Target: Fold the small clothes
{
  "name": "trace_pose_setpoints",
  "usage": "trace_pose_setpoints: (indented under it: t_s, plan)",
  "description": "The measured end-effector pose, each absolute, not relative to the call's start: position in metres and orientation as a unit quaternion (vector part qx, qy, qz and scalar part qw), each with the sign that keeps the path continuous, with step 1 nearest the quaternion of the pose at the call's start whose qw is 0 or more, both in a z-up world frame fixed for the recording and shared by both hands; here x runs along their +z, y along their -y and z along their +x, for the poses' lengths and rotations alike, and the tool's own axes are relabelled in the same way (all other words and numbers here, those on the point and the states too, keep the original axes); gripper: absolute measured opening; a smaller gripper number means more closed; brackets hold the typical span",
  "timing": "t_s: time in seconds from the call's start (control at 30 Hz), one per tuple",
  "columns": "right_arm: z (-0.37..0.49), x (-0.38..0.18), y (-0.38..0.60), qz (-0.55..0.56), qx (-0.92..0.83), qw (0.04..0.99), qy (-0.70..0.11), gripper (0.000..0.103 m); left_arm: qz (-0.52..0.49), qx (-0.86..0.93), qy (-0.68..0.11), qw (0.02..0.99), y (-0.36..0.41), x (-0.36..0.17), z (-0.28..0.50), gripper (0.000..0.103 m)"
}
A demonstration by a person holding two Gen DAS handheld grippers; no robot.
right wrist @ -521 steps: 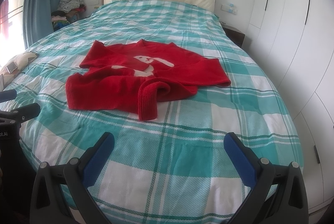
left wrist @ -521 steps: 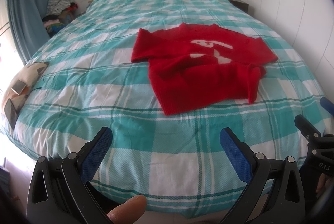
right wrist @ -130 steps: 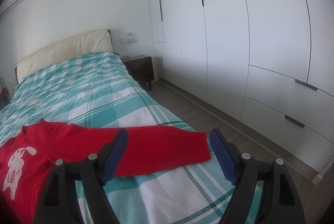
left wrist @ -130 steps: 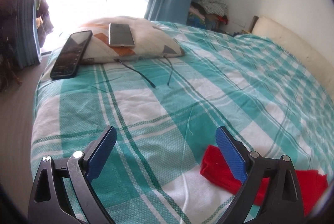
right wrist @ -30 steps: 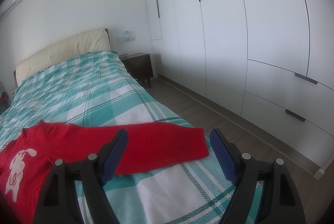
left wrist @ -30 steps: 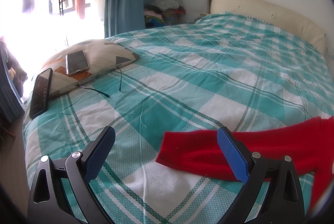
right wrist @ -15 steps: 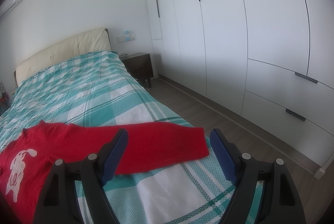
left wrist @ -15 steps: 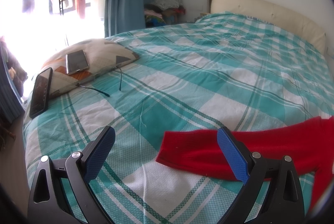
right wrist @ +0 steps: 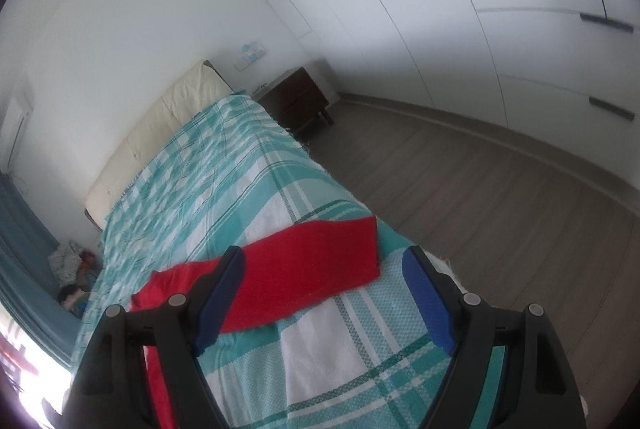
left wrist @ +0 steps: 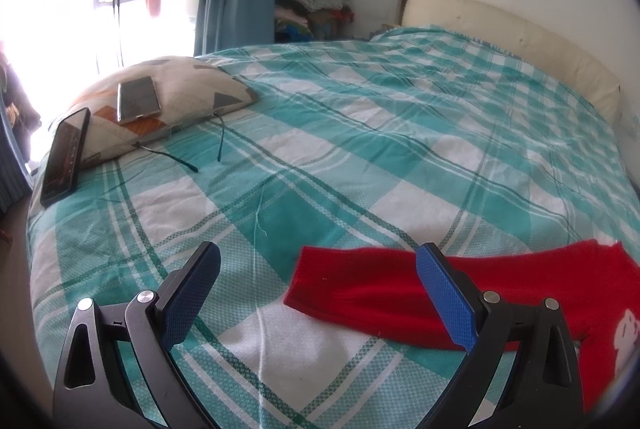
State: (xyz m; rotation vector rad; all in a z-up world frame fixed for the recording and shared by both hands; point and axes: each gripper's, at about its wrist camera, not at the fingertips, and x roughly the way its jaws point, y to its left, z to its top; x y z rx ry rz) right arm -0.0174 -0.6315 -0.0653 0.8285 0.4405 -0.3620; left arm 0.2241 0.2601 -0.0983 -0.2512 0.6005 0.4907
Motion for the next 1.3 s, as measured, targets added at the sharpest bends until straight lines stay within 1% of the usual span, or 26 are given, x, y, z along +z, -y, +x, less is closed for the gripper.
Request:
trace_pose_setpoints:
  t_s: [0.13, 0.23, 0.27, 0.3, 0.37, 0.4, 0.43, 0.47, 0.5, 0.53, 0.57, 0.63, 0.67, 0.73, 0.87, 0.93, 1.03, 1.1, 1.17, 1.3]
  plan:
    - [-0.008, -0.109, 0.65, 0.541, -0.082, 0.81, -0.212, 0.08, -0.107, 0.241, -0.295, 0.919, -0.255, -0.097, 0.224, 0.099]
    - [0.006, -0.129, 0.651, 0.578, -0.082, 0.781, -0.22, 0.078, -0.103, 0.244, -0.3, 0.916, -0.254, -0.098, 0.224, 0.099]
    - [0.011, -0.131, 0.651, 0.578, -0.091, 0.781, -0.219, 0.074, -0.103, 0.245, -0.302, 0.915, -0.254, -0.099, 0.226, 0.099]
    - [0.016, -0.134, 0.652, 0.578, -0.099, 0.78, -0.217, 0.072, -0.103, 0.246, -0.304, 0.915, -0.254, -0.1, 0.225, 0.099]
    - [0.024, -0.141, 0.656, 0.591, -0.118, 0.768, -0.215, 0.061, -0.105, 0.248, -0.306, 0.913, -0.256, -0.1, 0.226, 0.099]
    - [0.028, -0.145, 0.658, 0.597, -0.123, 0.762, -0.217, 0.059, -0.107, 0.249, -0.307, 0.912, -0.257, -0.1, 0.226, 0.099]
    - [0.032, -0.148, 0.659, 0.598, -0.13, 0.759, -0.223, 0.053, -0.11, 0.249, -0.307, 0.912, -0.258, -0.1, 0.226, 0.099]
    - [0.034, -0.152, 0.657, 0.596, -0.141, 0.758, -0.226, 0.042, -0.113, 0.249, -0.307, 0.912, -0.259, -0.1, 0.225, 0.099]
    - [0.034, -0.155, 0.657, 0.596, -0.149, 0.756, -0.227, 0.036, -0.116, 0.25, -0.307, 0.911, -0.26, -0.1, 0.225, 0.099]
    - [0.035, -0.16, 0.657, 0.596, -0.155, 0.753, -0.232, 0.019, -0.119, 0.25, -0.308, 0.91, -0.261, -0.1, 0.225, 0.099]
    - [0.035, -0.164, 0.657, 0.594, -0.159, 0.752, -0.237, 0.004, -0.122, 0.25, -0.309, 0.909, -0.263, -0.101, 0.225, 0.099]
    - [0.034, -0.159, 0.653, 0.583, -0.164, 0.761, -0.232, 0.004, -0.128, 0.251, -0.311, 0.908, -0.265, -0.101, 0.225, 0.099]
    - [0.035, -0.145, 0.647, 0.562, -0.172, 0.776, -0.229, 0.004, -0.132, 0.251, -0.311, 0.907, -0.266, -0.101, 0.225, 0.099]
    - [0.042, -0.104, 0.634, 0.505, -0.169, 0.819, -0.216, 0.005, -0.141, 0.251, -0.309, 0.906, -0.268, -0.1, 0.224, 0.099]
    - [0.088, 0.002, 0.573, 0.375, -0.114, 0.899, -0.197, 0.005, -0.168, 0.248, -0.302, 0.905, -0.273, -0.097, 0.223, 0.099]
    - [0.123, 0.05, 0.53, 0.322, -0.064, 0.925, -0.19, 0.004, -0.176, 0.246, -0.299, 0.905, -0.274, -0.096, 0.222, 0.099]
    - [0.178, 0.097, 0.449, 0.265, 0.022, 0.944, -0.197, 0.005, -0.182, 0.245, -0.301, 0.903, -0.277, -0.096, 0.221, 0.099]
    - [0.213, 0.111, 0.392, 0.233, 0.07, 0.946, -0.214, 0.005, -0.191, 0.246, -0.303, 0.901, -0.281, -0.097, 0.221, 0.099]
    - [0.243, 0.11, 0.337, 0.201, 0.109, 0.945, -0.235, 0.005, -0.203, 0.247, -0.304, 0.897, -0.286, -0.098, 0.219, 0.099]
    - [0.295, 0.073, 0.249, 0.159, 0.159, 0.929, -0.295, 0.004, -0.223, 0.254, -0.304, 0.891, -0.294, -0.101, 0.216, 0.099]
